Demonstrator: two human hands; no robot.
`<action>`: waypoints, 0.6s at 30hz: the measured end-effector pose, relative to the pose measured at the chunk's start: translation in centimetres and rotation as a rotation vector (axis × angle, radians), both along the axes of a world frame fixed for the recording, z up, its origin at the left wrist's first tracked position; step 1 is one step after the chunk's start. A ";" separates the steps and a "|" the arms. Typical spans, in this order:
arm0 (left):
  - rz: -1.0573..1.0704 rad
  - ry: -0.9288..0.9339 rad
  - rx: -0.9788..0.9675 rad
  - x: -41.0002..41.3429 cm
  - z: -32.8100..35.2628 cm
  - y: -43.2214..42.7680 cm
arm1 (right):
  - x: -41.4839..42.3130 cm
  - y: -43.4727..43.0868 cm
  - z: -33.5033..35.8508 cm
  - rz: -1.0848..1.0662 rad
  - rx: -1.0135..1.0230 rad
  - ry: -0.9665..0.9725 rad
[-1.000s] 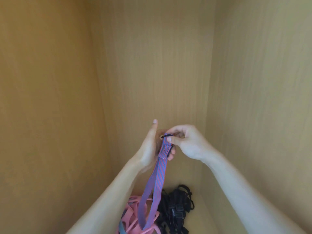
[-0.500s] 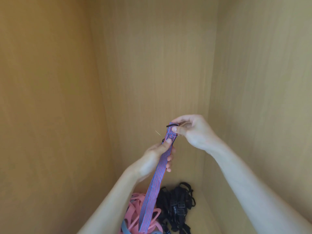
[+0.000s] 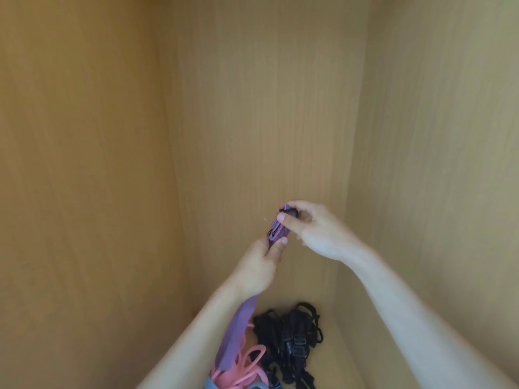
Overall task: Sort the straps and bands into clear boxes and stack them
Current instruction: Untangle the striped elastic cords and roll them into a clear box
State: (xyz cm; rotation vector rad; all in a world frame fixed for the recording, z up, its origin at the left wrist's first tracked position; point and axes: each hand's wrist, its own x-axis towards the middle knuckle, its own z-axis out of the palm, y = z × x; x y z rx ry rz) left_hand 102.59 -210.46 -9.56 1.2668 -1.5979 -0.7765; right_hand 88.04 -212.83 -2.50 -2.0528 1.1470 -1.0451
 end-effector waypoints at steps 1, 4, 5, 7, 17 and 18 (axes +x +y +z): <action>0.070 -0.096 -0.041 0.1 -0.3 0.0 | 0.3 0.1 -0.4 -0.014 0.006 -0.008; 0.211 -0.275 -0.110 0.3 -1.1 0.0 | 0.8 0.1 -1.7 -0.048 0.020 -0.081; 0.238 -0.305 -0.113 0.3 -1.3 0.0 | 1.0 0.1 -2.1 -0.051 0.033 -0.107; 0.269 -0.346 -0.109 0.4 -1.4 0.2 | 1.2 0.1 -2.4 -0.048 0.051 -0.145; 0.322 -0.472 -0.109 1.0 -1.4 0.4 | 1.1 -0.4 -2.5 -0.051 0.088 -0.138; 0.325 -0.468 -0.112 1.0 -1.5 0.4 | 1.0 -0.4 -2.5 -0.037 0.093 -0.151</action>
